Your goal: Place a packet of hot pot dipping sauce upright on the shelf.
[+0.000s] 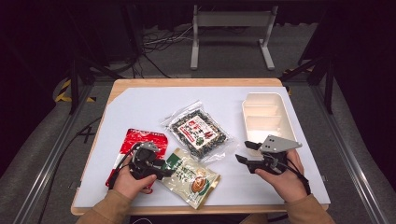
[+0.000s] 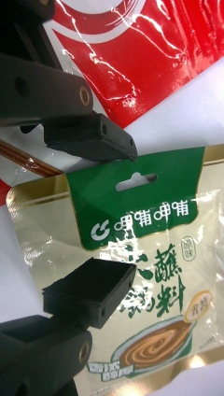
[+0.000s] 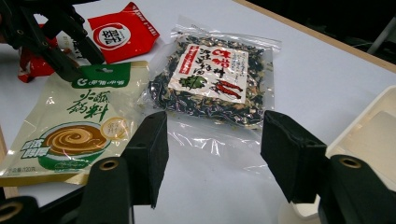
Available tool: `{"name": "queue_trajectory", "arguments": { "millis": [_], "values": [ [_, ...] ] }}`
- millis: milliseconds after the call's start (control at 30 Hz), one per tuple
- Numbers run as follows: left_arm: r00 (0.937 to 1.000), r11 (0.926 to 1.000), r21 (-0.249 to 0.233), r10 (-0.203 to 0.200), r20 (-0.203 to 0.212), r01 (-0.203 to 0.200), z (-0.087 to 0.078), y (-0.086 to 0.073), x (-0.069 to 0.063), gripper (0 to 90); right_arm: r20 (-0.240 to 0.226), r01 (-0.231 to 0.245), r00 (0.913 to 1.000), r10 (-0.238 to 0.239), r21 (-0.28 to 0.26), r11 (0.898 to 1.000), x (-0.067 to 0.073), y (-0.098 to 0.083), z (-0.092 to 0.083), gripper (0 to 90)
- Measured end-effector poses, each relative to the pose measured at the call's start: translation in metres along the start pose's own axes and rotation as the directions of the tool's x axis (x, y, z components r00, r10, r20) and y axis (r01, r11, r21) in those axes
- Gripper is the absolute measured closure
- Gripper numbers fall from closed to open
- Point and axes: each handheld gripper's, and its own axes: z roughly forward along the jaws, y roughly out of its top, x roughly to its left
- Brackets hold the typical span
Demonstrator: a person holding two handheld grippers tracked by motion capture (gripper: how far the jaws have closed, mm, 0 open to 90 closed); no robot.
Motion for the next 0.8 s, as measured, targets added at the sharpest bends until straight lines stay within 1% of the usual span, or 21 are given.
{"name": "queue_trajectory", "arguments": {
  "millis": [100, 167, 200, 267, 300, 400, 467, 533, 567, 600, 700, 767, 800],
  "values": [
    [0.9996, 0.9994, -0.035, -0.004, 0.029, 0.005, -0.005, 0.000, -0.001, 39.8, 0.004, -0.006, 1.0000, 0.006, 0.000, 1.000, 0.000, 0.000, 0.000, 42.1],
    [0.9994, 0.9991, -0.042, 0.005, 0.035, -0.004, -0.006, 0.000, -0.002, 40.3, 0.012, -0.007, 0.9999, 0.007, 0.001, 1.000, -0.001, 0.000, 0.000, 42.2],
    [0.9990, 0.9988, -0.049, 0.004, 0.044, -0.002, -0.007, 0.000, -0.004, 41.1, 0.012, -0.010, 0.9999, 0.010, 0.001, 1.000, -0.001, 0.000, 0.000, 42.1],
    [0.9965, 0.9986, -0.053, 0.013, 0.083, -0.009, -0.007, 0.001, -0.006, 43.7, 0.014, -0.012, 0.9998, 0.012, 0.001, 1.000, -0.001, -0.001, 0.000, 42.1],
    [0.9954, 0.9987, -0.050, 0.017, 0.094, -0.012, -0.006, 0.001, -0.008, 43.3, 0.014, -0.010, 0.9999, 0.010, 0.002, 1.000, -0.001, -0.001, 0.000, 42.2],
    [0.9953, 0.9988, -0.028, 0.041, 0.088, -0.039, -0.003, 0.002, -0.014, 45.1, 0.012, -0.008, 0.9999, 0.008, 0.005, 1.000, 0.000, 0.000, 0.000, 42.2],
    [0.9963, 0.9987, -0.005, 0.051, 0.070, -0.050, 0.000, 0.002, -0.016, 46.4, 0.009, -0.008, 0.9999, 0.008, 0.004, 1.000, 0.000, 0.000, 0.001, 42.1],
    [0.9962, 0.9987, 0.010, 0.049, 0.072, -0.050, 0.001, 0.002, -0.016, 48.8, 0.007, -0.006, 1.0000, 0.006, 0.005, 1.000, 0.000, 0.000, 0.001, 42.2],
    [0.9962, 0.9987, 0.010, 0.049, 0.072, -0.050, 0.001, 0.002, -0.016, 49.9, 0.007, -0.004, 1.0000, 0.004, 0.006, 1.000, 0.000, 0.000, 0.001, 42.1],
    [0.9960, 0.9987, 0.023, 0.044, 0.078, -0.046, 0.004, 0.001, -0.016, 51.5, 0.005, -0.004, 1.0000, 0.004, 0.006, 1.000, 0.001, 0.000, 0.001, 41.9],
    [0.9965, 0.9977, 0.055, 0.034, 0.077, -0.038, 0.009, 0.000, -0.018, 55.0, 0.002, -0.002, 1.0000, 0.002, 0.007, 1.000, 0.001, -0.001, 0.002, 41.9],
    [0.9977, 0.9971, 0.061, 0.041, 0.054, -0.045, 0.011, 0.000, -0.019, 58.3, 0.000, 0.003, 1.0000, -0.003, 0.009, 1.000, 0.002, 0.000, 0.003, 41.9],
    [0.9978, 0.9971, 0.064, 0.038, 0.053, -0.041, 0.011, 0.000, -0.019, 62.7, 0.000, 0.005, 1.0000, -0.005, 0.010, 1.000, 0.002, 0.000, 0.003, 41.9]
  ]
}}
